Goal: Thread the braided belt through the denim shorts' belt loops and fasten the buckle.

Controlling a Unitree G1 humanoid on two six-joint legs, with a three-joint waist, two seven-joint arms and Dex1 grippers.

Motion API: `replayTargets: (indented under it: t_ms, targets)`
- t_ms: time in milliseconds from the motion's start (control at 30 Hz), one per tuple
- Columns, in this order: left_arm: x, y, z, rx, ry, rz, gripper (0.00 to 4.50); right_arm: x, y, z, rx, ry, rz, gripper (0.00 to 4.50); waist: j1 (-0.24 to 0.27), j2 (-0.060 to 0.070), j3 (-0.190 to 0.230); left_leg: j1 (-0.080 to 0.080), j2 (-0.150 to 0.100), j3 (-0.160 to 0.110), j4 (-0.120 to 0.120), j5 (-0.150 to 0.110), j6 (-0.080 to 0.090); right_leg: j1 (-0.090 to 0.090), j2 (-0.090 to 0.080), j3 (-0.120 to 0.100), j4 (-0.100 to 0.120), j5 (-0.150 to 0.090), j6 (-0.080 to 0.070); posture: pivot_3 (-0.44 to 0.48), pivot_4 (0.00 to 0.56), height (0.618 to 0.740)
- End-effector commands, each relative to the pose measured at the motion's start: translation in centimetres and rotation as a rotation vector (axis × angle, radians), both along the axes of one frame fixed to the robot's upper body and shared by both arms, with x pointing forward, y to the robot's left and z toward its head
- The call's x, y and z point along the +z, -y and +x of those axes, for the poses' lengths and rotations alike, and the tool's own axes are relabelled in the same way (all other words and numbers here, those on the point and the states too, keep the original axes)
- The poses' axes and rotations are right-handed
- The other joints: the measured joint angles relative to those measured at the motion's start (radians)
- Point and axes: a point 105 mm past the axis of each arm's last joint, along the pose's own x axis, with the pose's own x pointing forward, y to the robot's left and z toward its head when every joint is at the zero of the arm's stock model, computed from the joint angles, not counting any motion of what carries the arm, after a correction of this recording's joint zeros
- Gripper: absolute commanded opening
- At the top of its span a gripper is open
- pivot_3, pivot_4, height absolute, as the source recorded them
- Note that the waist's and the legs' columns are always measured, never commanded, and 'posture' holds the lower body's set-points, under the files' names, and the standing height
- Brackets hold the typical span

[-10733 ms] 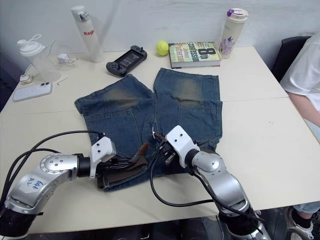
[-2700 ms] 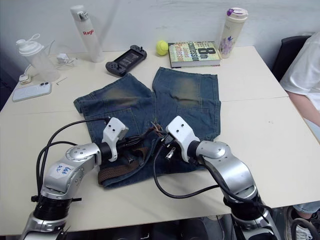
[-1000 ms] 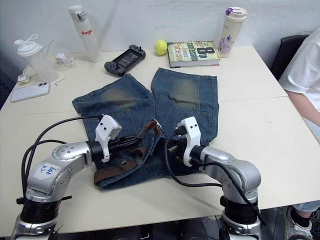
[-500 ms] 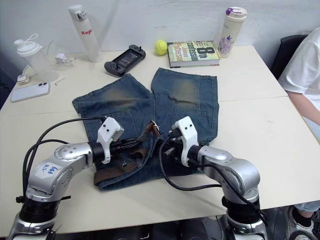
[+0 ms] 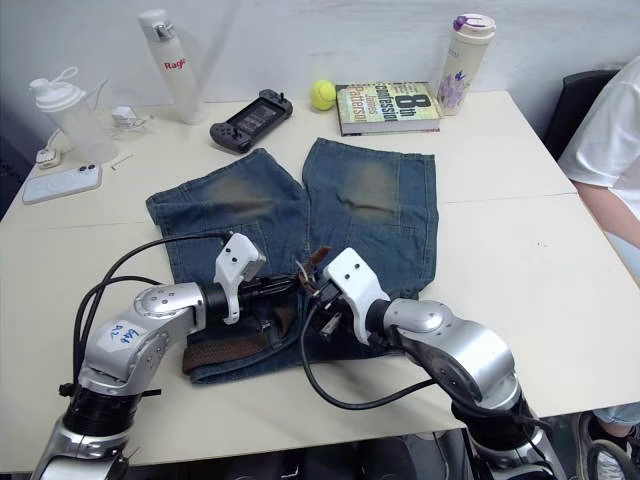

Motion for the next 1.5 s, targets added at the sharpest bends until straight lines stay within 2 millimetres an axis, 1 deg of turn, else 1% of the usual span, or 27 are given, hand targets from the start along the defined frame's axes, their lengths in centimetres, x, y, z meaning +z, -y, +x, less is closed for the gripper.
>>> replayTargets:
  t_ms: [33,200,300,367,433,467,500,533,567,600,633,667,733,767,800,833,867,900,1033,1100,1233,1433,1500]
  targets:
    - [1.2,1.6,0.4,-0.054,0.079,-0.041,0.0,0.2,-1.5,-1.6,0.142,0.051,-0.033,0.01,0.001,0.0,0.0,0.0,0.0,0.0,0.0,0.0,0.0,0.0,0.0,0.0,0.0,0.0,0.0,0.0,0.15,0.74]
    - [1.5,2.0,0.9,-0.044,0.1,-0.078,0.0,-1.1,-0.1,-0.6,0.124,0.09,-0.144,0.01,0.002,0.0,0.0,0.0,0.0,0.0,0.001,0.0,0.0,0.0,0.0,0.0,0.0,0.0,0.0,0.0,0.15,0.74]
    - [1.3,1.9,0.9,-0.04,0.1,-0.086,0.0,-1.1,0.7,-0.1,0.087,0.127,-0.168,0.01,0.003,0.0,0.0,0.0,0.0,0.0,0.001,0.0,0.0,0.0,0.0,0.0,0.0,0.0,0.0,0.0,0.15,0.74]
    - [1.1,1.9,0.9,-0.037,0.102,-0.085,0.0,-0.5,1.5,0.5,0.033,0.162,-0.159,1.03,0.003,0.0,0.0,0.0,0.0,0.0,0.002,0.0,0.0,0.0,0.0,0.0,0.0,0.0,0.0,0.0,0.15,0.74]
    - [0.9,2.0,0.8,-0.037,0.1,-0.085,0.0,0.5,1.7,-0.1,0.045,0.166,-0.124,1.44,0.004,0.0,0.0,0.0,0.0,0.0,0.002,0.0,0.0,0.001,0.0,0.0,0.0,0.0,0.0,0.0,0.15,0.74]
    - [0.9,2.1,0.8,-0.037,0.099,-0.086,0.0,0.8,1.8,-0.4,0.055,0.166,-0.11,2.05,0.004,0.0,0.0,0.0,0.0,0.0,0.002,0.0,0.0,0.001,0.0,0.0,0.0,0.0,0.0,0.0,0.15,0.74]
    - [0.8,2.1,0.8,-0.036,0.099,-0.088,0.0,1.6,1.9,-0.7,0.062,0.17,-0.081,2.31,0.005,0.0,0.0,0.0,-0.001,0.0,0.002,0.0,0.001,0.001,0.0,-0.001,0.0,0.0,0.0,0.0,0.15,0.74]
    - [0.8,2.2,0.8,-0.034,0.1,-0.091,0.0,2.3,2.1,-0.9,0.064,0.176,-0.057,2.82,0.005,0.0,0.0,0.0,-0.001,0.0,0.002,0.0,0.001,0.001,-0.001,-0.001,0.0,0.0,0.0,0.0,0.15,0.74]
    - [0.8,2.2,0.8,-0.034,0.1,-0.093,0.0,2.8,2.3,-1.0,0.065,0.179,-0.042,3.17,0.005,0.0,0.0,0.0,-0.001,0.0,0.002,0.0,0.001,0.001,-0.001,-0.001,0.0,0.0,0.0,0.0,0.15,0.74]
    - [0.8,2.3,0.8,-0.034,0.102,-0.094,0.0,3.9,2.8,-1.2,0.072,0.178,-0.006,3.52,0.005,0.0,0.0,0.0,-0.001,-0.001,0.002,0.0,0.001,0.001,-0.001,-0.001,0.0,0.0,0.0,0.0,0.15,0.74]
    - [0.8,2.4,0.8,-0.034,0.102,-0.096,0.0,5.0,3.5,-1.1,0.071,0.19,0.019,4.11,0.005,0.0,0.0,0.0,0.0,-0.001,0.003,0.0,0.001,0.001,-0.001,-0.001,0.0,0.0,0.0,0.0,0.15,0.74]
    - [0.8,2.4,0.8,-0.035,0.104,-0.096,0.0,6.2,4.2,-0.7,0.052,0.208,0.044,4.44,0.005,0.0,0.0,0.0,0.0,-0.001,0.003,0.0,0.001,0.001,-0.001,-0.001,0.0,0.0,0.0,0.0,0.15,0.74]
    - [0.8,2.5,0.8,-0.035,0.106,-0.098,0.0,8.4,5.3,0.7,0.008,0.291,0.04,4.48,0.005,0.0,0.0,0.0,0.0,-0.001,0.003,0.0,0.001,0.002,-0.001,-0.001,0.0,0.0,0.0,0.0,0.15,0.74]
    - [0.8,2.6,0.8,-0.038,0.109,-0.098,0.0,9.2,5.6,1.5,-0.005,0.37,-0.015,4.48,0.004,0.0,0.0,0.0,-0.001,-0.001,0.003,0.0,0.001,0.002,-0.001,-0.001,0.0,0.0,0.0,0.0,0.15,0.74]
    - [0.7,2.7,0.8,-0.04,0.111,-0.098,0.0,9.4,5.7,2.4,-0.004,0.456,-0.118,4.48,0.004,0.0,0.0,0.0,-0.001,-0.001,0.003,0.0,0.001,0.002,-0.001,-0.001,0.0,0.0,0.0,0.0,0.15,0.74]
    - [0.7,2.8,0.8,-0.04,0.115,-0.097,0.0,9.1,5.7,2.9,0.019,0.528,-0.223,4.48,0.004,0.0,0.0,0.0,-0.001,-0.001,0.003,0.0,0.001,0.002,-0.001,-0.001,0.0,0.0,0.0,0.0,0.15,0.74]
    - [0.8,2.9,0.8,-0.044,0.123,-0.096,0.0,8.3,5.5,3.2,0.077,0.589,-0.334,4.48,0.005,0.0,0.0,0.0,-0.001,-0.001,0.003,0.0,0.001,0.001,-0.001,-0.001,0.0,0.0,0.0,0.0,0.15,0.74]
    - [0.8,2.9,0.8,-0.046,0.132,-0.09,0.0,7.8,5.3,3.6,0.127,0.645,-0.407,4.48,0.004,0.0,0.0,0.0,-0.001,-0.001,0.003,0.0,0.001,0.002,0.0,-0.001,-0.001,0.0,0.0,0.0,0.15,0.74]
    - [1.0,3.1,0.8,-0.084,0.239,-0.017,0.0,5.8,4.9,4.5,0.268,0.727,-0.562,4.48,0.004,0.0,0.0,0.0,-0.001,0.001,0.003,0.0,0.001,0.001,0.0,-0.001,-0.001,0.0,0.001,0.0,0.15,0.74]
    - [1.0,3.1,1.0,-0.103,0.297,0.035,0.0,5.4,4.9,4.8,0.307,0.752,-0.605,4.48,0.004,0.0,0.0,0.0,-0.001,0.001,0.003,0.0,0.001,0.001,0.0,-0.001,0.0,0.0,0.001,0.0,0.15,0.74]
    - [0.9,3.3,0.9,-0.159,0.364,0.104,0.0,5.4,4.6,5.2,0.322,0.791,-0.621,4.48,0.006,0.0,0.0,0.0,-0.001,0.001,0.005,0.0,0.001,0.001,0.0,-0.001,-0.001,0.0,0.001,0.0,0.15,0.74]
    - [0.3,2.7,1.3,-0.164,0.387,0.164,0.0,5.5,4.9,5.6,0.32,0.805,-0.658,4.48,0.006,0.0,0.0,0.0,0.0,0.0,0.005,0.0,0.001,0.002,0.0,-0.002,0.0,0.0,0.001,0.0,0.15,0.74]
    - [0.2,2.7,1.4,-0.165,0.393,0.175,0.0,5.6,4.9,5.5,0.323,0.804,-0.66,3.99,0.005,0.0,0.0,0.0,0.0,0.0,0.005,0.0,0.001,0.002,0.0,-0.002,0.001,0.0,0.001,0.0,0.15,0.74]
